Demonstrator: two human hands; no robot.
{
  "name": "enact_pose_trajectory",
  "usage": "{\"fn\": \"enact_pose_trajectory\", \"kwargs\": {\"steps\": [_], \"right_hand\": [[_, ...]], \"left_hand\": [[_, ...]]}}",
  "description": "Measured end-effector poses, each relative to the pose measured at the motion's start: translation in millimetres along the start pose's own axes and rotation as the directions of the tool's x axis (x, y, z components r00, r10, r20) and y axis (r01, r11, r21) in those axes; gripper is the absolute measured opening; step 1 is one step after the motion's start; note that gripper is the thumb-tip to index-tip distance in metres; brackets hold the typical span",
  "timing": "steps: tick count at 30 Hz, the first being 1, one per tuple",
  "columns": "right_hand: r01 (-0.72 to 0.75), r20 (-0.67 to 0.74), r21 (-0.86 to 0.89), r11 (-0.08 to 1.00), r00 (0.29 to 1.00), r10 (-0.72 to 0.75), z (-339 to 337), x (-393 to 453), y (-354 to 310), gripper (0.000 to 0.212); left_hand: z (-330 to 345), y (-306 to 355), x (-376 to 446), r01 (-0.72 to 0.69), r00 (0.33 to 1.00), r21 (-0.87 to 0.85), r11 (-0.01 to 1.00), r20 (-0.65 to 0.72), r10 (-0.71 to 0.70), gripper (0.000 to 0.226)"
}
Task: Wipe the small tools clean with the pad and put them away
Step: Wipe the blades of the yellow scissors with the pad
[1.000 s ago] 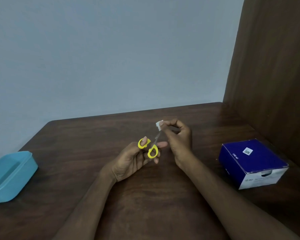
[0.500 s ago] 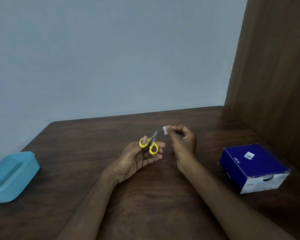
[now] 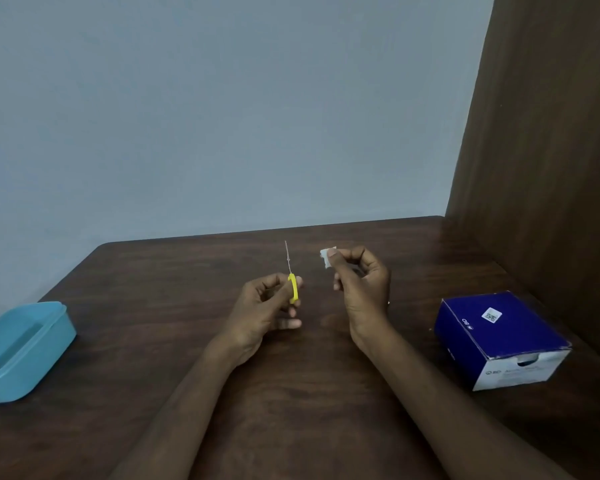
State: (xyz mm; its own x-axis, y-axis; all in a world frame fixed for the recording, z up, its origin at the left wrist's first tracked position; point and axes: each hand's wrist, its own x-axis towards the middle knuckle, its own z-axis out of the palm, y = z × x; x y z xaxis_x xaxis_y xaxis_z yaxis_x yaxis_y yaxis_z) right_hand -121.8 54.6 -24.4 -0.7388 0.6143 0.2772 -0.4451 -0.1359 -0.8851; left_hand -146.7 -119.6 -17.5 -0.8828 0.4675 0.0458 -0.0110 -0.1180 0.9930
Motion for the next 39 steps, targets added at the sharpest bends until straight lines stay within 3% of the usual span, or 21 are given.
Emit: {"fn": "enact_pose_trajectory", "kwargs": {"steps": [6, 10, 15, 20, 24, 27, 29, 32, 35, 37, 39], "right_hand": [[0.017, 0.085, -0.081, 0.997, 0.996, -0.010, 4, -5, -3, 0.012], [0.021, 0.193, -0.270, 0.963, 0.981, 0.032, 4, -7, 5, 0.016], [0.059, 0.096, -0.385, 0.921, 0.995, -0.024, 1, -3, 8, 0.023], [0.006, -0.135, -0.309, 0.951, 0.990, -0.050, -7, 10, 7, 0.022], [0.002, 0.034, -0.268, 0.963, 0.999, 0.007, -2, 3, 4, 0.020], [0.116, 0.200, -0.519, 0.847, 0.980, -0.012, 3, -11, 11, 0.019], [0.187, 0.202, -0.598, 0.780, 0.976, -0.079, 4, -13, 14, 0.021], [0.259, 0.130, -0.595, 0.761, 0.965, -0.227, 5, -8, 9, 0.019], [0.239, -0.009, -0.509, 0.827, 0.959, -0.283, 3, -2, 1, 0.018], [0.157, -0.076, -0.441, 0.884, 0.975, -0.211, -1, 0, 2, 0.020], [0.060, -0.049, -0.381, 0.923, 0.995, -0.085, -3, -2, 8, 0.019]], "left_hand": [[0, -10, 4, -0.086, 0.983, 0.271, 0.959, -0.134, 0.126, 0.008], [1, -12, 3, -0.105, 0.968, 0.406, 0.908, -0.168, 0.187, 0.012], [7, -7, -2, -0.141, 0.962, 0.564, 0.814, -0.117, 0.248, 0.011], [6, -11, 0, -0.130, 0.967, 0.617, 0.776, -0.093, 0.236, 0.017], [5, -13, 2, -0.111, 0.951, 0.611, 0.784, -0.163, 0.262, 0.014], [4, -12, 2, -0.152, 0.945, 0.613, 0.775, -0.140, 0.297, 0.013], [3, -13, 2, -0.183, 0.949, 0.635, 0.750, -0.087, 0.304, 0.010], [3, -14, 3, -0.195, 0.953, 0.672, 0.714, -0.043, 0.301, 0.006], [4, -14, 3, -0.185, 0.950, 0.645, 0.742, -0.076, 0.303, 0.006], [4, -16, 4, -0.172, 0.944, 0.593, 0.786, -0.129, 0.304, 0.014], [3, -16, 5, -0.170, 0.933, 0.592, 0.788, -0.161, 0.322, 0.024]]}}
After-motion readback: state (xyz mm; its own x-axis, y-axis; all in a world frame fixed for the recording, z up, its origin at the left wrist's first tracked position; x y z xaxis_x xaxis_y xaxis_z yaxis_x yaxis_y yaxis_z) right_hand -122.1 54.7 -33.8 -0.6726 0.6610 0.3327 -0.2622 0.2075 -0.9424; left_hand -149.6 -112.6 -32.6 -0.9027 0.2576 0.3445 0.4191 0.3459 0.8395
